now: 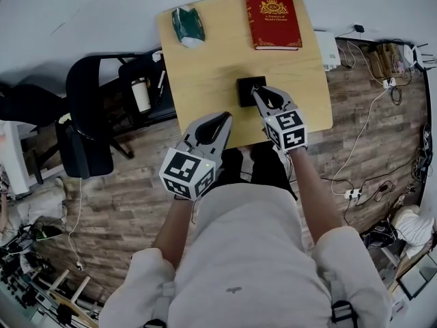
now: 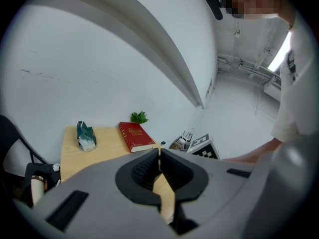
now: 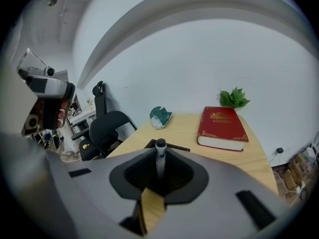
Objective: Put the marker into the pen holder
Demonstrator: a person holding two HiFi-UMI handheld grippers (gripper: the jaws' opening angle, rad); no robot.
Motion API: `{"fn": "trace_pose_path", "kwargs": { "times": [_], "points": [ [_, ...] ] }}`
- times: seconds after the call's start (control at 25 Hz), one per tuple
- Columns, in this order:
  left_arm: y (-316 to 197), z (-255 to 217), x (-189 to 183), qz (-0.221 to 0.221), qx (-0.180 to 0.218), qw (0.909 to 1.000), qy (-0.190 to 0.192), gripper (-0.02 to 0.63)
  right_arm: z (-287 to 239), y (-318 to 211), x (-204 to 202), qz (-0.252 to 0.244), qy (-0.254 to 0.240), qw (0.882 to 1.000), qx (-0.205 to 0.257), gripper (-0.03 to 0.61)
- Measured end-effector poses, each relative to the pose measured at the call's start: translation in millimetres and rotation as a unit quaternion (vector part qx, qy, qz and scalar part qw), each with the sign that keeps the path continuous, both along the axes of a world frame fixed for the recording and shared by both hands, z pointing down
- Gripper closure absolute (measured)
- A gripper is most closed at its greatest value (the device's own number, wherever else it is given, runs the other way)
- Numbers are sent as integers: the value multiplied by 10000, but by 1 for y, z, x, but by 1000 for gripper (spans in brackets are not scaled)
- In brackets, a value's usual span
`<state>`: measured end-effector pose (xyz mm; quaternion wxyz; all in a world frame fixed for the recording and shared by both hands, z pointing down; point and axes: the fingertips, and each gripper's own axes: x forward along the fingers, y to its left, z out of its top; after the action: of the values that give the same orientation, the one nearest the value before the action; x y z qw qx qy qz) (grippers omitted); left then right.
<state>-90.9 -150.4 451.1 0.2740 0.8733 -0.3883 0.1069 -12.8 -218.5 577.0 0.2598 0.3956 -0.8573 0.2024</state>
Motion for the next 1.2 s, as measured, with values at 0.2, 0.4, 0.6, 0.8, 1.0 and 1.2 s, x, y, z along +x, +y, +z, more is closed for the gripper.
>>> {"fn": "trace_pose_path", "kwargs": {
  "times": [0.2,0.4,0.6,0.8,1.0,1.2],
  "points": [
    [-1,0,-2,-9,8,10000,2,600,4,0,0,-20,69,10000,-34,523],
    [0,-1,-3,-2,6,10000,-2,600,8,3,1,-7,133,9999,-73,525],
    [1,-2,-4,-1,10,10000,-10,600,11,3,3,29,150,9998,-99,525],
    [3,-2,-5,-7,11,10000,-18,600,11,0,3,64,154,9998,-86,523],
    [3,-3,-6,-14,26,10000,-15,599,12,-4,4,128,176,9997,-92,522],
    [4,-4,-9,-29,23,10000,-24,600,14,-6,8,196,221,9995,-119,520]
  ]
}}
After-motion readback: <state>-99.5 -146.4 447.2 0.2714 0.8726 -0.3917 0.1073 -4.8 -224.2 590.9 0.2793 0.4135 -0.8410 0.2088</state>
